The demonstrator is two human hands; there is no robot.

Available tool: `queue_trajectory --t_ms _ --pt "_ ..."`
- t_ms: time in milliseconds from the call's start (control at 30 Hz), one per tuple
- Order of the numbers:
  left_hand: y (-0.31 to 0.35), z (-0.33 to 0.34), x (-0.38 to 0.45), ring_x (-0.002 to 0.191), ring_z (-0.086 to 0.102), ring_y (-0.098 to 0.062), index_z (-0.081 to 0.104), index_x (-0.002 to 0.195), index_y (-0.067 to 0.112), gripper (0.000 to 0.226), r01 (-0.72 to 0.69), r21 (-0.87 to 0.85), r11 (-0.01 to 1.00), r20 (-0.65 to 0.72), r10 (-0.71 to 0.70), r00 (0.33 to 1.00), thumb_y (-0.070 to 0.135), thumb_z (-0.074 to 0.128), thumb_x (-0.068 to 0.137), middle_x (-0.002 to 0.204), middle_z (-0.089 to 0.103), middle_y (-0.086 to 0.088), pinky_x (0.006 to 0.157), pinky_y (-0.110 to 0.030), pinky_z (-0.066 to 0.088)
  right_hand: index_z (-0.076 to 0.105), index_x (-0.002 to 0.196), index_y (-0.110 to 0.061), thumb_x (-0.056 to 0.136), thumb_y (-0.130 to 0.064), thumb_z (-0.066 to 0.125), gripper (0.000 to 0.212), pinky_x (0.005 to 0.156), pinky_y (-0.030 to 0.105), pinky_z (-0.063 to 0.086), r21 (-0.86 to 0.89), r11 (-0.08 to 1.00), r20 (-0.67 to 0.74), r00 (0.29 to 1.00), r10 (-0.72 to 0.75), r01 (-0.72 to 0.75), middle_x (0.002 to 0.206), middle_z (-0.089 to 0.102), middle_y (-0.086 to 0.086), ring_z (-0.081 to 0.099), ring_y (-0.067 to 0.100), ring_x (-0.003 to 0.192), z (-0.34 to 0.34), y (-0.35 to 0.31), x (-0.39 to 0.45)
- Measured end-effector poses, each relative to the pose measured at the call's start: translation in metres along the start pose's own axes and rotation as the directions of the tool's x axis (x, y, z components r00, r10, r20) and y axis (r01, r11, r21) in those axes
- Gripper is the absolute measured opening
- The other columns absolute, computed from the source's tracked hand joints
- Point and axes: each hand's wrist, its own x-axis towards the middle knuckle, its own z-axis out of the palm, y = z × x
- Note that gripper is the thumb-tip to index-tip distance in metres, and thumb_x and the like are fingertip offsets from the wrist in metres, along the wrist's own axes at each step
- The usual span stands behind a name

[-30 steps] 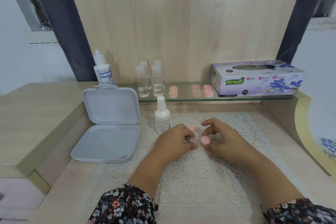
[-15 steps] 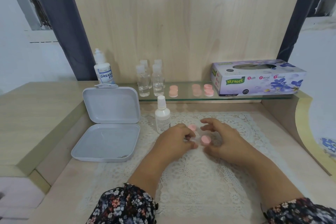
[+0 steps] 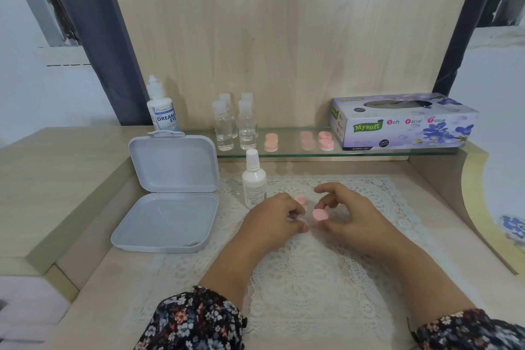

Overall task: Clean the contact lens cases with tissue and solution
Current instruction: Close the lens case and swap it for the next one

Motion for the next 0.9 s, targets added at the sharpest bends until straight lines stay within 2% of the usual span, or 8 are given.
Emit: queue_trajectory --t_ms 100,200,333,400,500,600,733,900 --pt "0.0 -0.001 0.0 0.091 0.056 -0.007 0.068 0.109 0.025 0.029 0.001 -0.003 1.0 0.001 -0.001 1.0 0.034 0.071 0.082 0.096 0.055 0.013 0.084 -0.032 0.049 0.051 0.111 -0.045 0.084 -0.022 0.07 0.041 0.088 0.026 0.04 0.048 0.999 -0.061 0.998 0.011 -0.008 0.098 0.062 -0.021 0.051 0.0 0.106 0.0 0.0 0.001" --pt "0.0 -0.001 -0.001 0.092 0.056 -0.007 0.068 0.11 0.024 0.03 -0.001 0.001 1.0 0.004 0.001 1.0 0.034 0.071 0.082 0.098 0.056 0.013 0.085 -0.031 0.049 0.052 0.107 -0.04 0.088 -0.024 0.065 0.028 0.081 0.027 0.045 0.004 0.998 -0.103 0.992 0.068 -0.068 0.1 0.057 -0.018 0.051 0.003 0.102 -0.001 0.004 0.003" --pt "0.001 -0.003 -0.003 0.093 0.055 -0.007 0.067 0.111 0.023 0.031 -0.009 0.016 1.0 0.013 0.008 1.0 0.035 0.07 0.083 0.101 0.056 0.012 0.085 -0.029 0.048 0.055 0.089 -0.042 0.086 -0.039 0.063 0.009 0.089 0.038 0.046 -0.127 0.98 -0.123 0.983 0.14 -0.155 0.099 0.055 -0.012 0.051 0.016 0.101 0.001 0.012 0.007" --pt "0.001 -0.005 -0.003 0.092 0.056 -0.007 0.067 0.112 0.023 0.032 -0.013 0.03 0.999 0.014 0.013 1.0 0.035 0.07 0.083 0.103 0.057 0.011 0.085 -0.029 0.048 0.058 0.086 -0.041 0.087 -0.038 0.065 0.007 0.094 0.039 0.043 -0.163 0.978 -0.129 0.985 0.112 -0.133 0.091 0.051 -0.017 0.05 0.014 0.099 0.003 0.013 0.01" --pt "0.001 -0.006 -0.004 0.093 0.056 -0.008 0.066 0.112 0.023 0.032 -0.017 0.042 0.999 0.016 0.016 1.0 0.035 0.07 0.083 0.103 0.057 0.01 0.085 -0.029 0.048 0.067 0.099 -0.033 0.09 -0.035 0.063 0.01 0.1 0.038 0.039 -0.252 0.967 -0.138 0.99 0.013 -0.048 0.09 0.058 -0.022 0.044 0.004 0.095 0.007 0.013 0.012" --pt "0.001 -0.006 -0.005 0.092 0.055 -0.007 0.066 0.113 0.023 0.032 -0.019 0.043 0.999 0.017 0.018 1.0 0.035 0.07 0.083 0.103 0.057 0.01 0.084 -0.028 0.048 0.066 0.11 -0.036 0.092 -0.04 0.059 0.02 0.099 0.036 0.037 -0.302 0.953 -0.12 0.992 -0.035 -0.002 0.111 0.066 -0.019 0.04 0.0 0.097 0.01 0.016 0.016" --pt "0.001 -0.006 -0.005 0.092 0.056 -0.007 0.067 0.111 0.023 0.03 -0.014 0.032 0.999 0.016 0.013 1.0 0.034 0.07 0.083 0.101 0.057 0.01 0.086 -0.03 0.048 0.065 0.117 -0.035 0.094 -0.04 0.056 0.025 0.098 0.034 0.034 -0.337 0.941 -0.105 0.992 -0.066 0.027 0.126 0.059 -0.02 0.045 0.008 0.112 0.011 0.018 0.018" --pt "0.001 -0.007 -0.007 0.089 0.057 -0.009 0.067 0.109 0.022 0.028 0.01 -0.006 1.0 -0.018 -0.01 1.0 0.035 0.069 0.084 0.101 0.059 0.009 0.085 -0.03 0.049 0.063 0.118 -0.033 0.095 -0.037 0.056 0.024 0.102 0.038 0.038 -0.311 0.95 -0.154 0.985 -0.071 0.02 0.121 0.062 -0.016 0.047 0.01 0.116 0.011 0.022 0.018"
